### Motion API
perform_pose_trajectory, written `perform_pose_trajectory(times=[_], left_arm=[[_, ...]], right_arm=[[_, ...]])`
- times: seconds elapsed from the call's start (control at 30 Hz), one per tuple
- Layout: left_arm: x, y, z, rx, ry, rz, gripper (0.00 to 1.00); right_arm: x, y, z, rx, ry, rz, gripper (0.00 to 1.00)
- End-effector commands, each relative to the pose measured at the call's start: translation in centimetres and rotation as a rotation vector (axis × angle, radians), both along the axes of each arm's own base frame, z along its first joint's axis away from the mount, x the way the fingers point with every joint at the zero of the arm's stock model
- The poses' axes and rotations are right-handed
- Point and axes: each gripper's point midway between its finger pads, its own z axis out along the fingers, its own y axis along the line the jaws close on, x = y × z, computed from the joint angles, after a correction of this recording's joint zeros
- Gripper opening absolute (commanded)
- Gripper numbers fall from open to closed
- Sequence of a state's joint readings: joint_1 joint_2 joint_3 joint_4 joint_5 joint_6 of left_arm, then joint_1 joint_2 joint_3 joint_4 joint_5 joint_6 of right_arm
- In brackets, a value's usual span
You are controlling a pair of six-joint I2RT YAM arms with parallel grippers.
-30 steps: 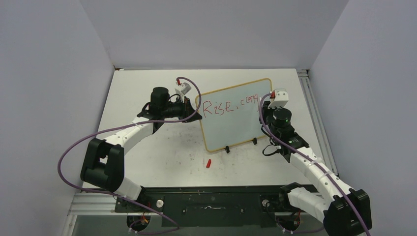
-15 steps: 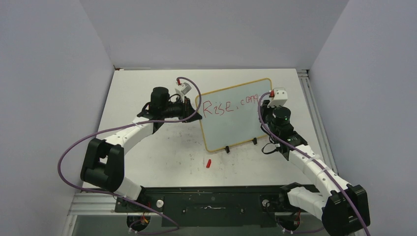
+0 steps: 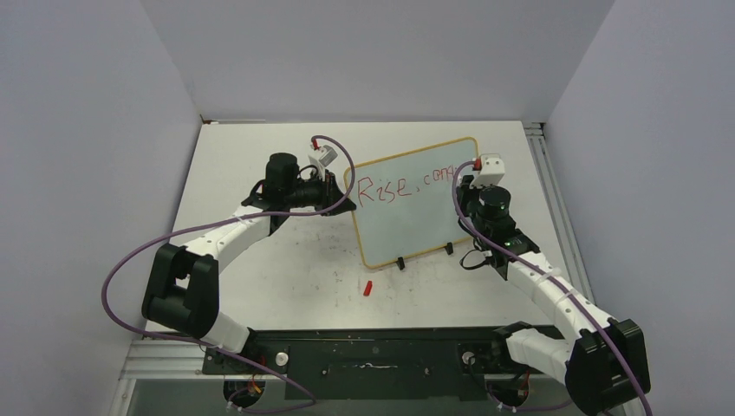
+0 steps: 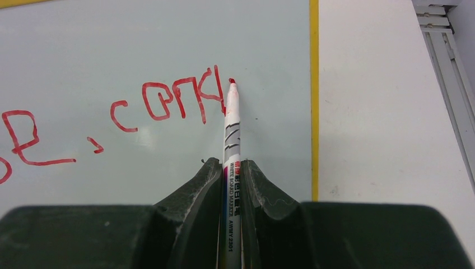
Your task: Write a sentence on the whiteboard
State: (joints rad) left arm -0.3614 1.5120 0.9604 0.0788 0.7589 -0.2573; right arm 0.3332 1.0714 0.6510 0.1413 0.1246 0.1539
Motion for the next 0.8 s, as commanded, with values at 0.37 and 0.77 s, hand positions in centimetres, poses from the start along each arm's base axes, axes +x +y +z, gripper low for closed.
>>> perform_pose_trajectory(times=[0.37, 0.77], left_arm=[[0.3, -0.4, 3.3, -0.021, -0.109, -0.015, 0.0], [0.3, -0.3, 3.4, -0.02, -0.111, -0.013, 0.0]], right_arm=[[-1.9, -1.0, -1.2, 0.046, 0.018, -0.043, 0.05], [-0.1, -1.5, 0.9, 0.013, -0.025, -0.08, 0.05]])
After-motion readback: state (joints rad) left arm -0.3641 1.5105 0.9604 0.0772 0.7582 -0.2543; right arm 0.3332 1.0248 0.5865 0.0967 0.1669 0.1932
